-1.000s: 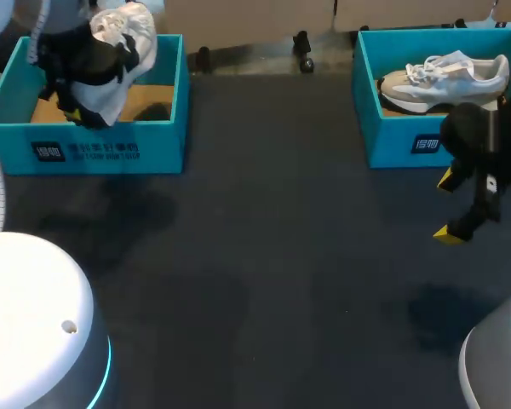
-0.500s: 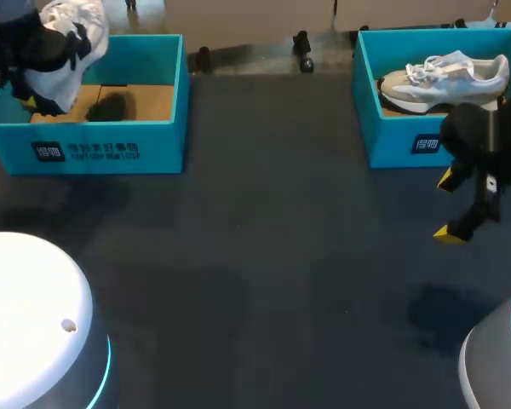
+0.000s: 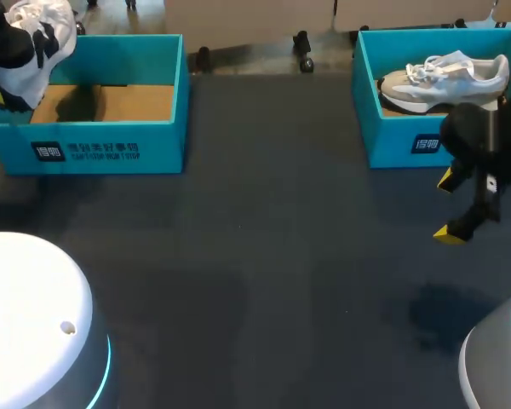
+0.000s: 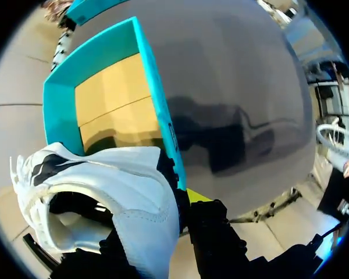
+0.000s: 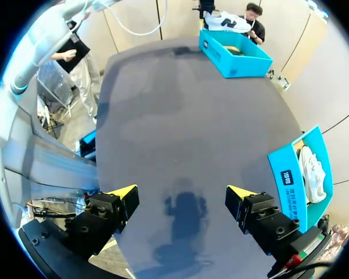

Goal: Take the shoe out of the shoebox, open the shoe tongue, remove and reinsert the insole, then place the shoe into the shoebox

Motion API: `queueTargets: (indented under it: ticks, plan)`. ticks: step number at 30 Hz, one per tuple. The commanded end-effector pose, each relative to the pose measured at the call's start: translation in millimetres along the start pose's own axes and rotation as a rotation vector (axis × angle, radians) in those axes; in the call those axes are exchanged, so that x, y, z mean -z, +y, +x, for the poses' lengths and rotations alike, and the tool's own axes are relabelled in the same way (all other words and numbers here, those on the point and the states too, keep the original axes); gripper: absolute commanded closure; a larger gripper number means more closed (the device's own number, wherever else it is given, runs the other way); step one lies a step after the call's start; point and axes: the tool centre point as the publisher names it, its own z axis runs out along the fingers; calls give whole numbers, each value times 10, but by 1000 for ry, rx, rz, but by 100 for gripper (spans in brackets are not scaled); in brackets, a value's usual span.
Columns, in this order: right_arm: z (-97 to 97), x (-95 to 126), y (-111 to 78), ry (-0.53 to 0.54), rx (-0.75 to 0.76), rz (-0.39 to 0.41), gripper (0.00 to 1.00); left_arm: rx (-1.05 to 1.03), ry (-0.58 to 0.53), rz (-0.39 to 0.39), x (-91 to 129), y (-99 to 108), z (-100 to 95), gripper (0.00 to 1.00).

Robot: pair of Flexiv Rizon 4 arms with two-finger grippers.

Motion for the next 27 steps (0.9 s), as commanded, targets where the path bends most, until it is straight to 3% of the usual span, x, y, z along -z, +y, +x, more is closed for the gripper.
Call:
queueTargets:
  ticks: [1,12,17,19,23,27]
  plan:
    - [-21,-18,22,3,-1,5,0,-156,34,8,-46,115,-183,100]
    - [-21,-18,22,3,-1,5,0,-643,-51,64,-58,274,-306,100]
    - [-21,-18,22,3,-1,5,0,-849,-106,31,-53,302,-280,100]
    - [-21,-18,22,3,-1,5,0,-954,-116,66,-24,314,-268,100]
    - [-21,-18,22,3,-1,5,0,-1102,-161,-12,-10,300,-265,100]
    - [-21,-18,22,3,-1,5,0,-1144,-144,-45,-20,299,-387,100]
